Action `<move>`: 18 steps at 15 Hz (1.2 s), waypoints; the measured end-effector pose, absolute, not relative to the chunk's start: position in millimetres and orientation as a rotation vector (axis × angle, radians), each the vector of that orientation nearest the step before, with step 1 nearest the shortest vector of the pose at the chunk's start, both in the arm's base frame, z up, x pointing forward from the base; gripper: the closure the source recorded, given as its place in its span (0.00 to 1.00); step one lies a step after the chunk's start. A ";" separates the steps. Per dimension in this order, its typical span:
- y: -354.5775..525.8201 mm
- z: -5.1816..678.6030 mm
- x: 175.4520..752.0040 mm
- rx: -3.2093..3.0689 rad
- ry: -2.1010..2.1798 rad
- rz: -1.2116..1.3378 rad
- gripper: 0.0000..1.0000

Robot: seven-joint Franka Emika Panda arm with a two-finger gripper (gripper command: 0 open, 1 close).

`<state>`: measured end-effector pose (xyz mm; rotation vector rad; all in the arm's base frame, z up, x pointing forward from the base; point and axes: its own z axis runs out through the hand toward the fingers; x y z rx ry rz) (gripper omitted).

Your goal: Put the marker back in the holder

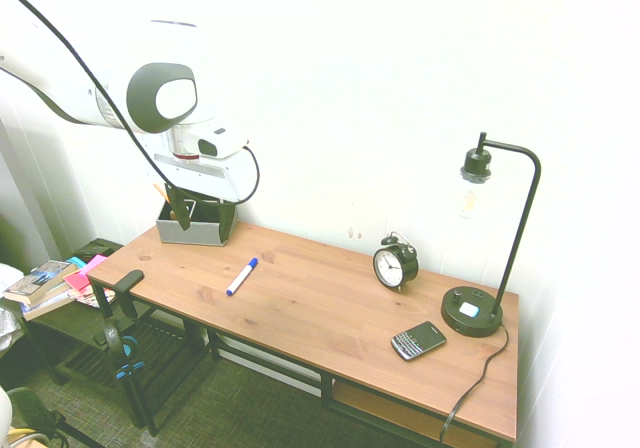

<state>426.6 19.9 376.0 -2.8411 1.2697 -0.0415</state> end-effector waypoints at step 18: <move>103.0 194.3 582.3 -2.954 1.206 -0.160 1.00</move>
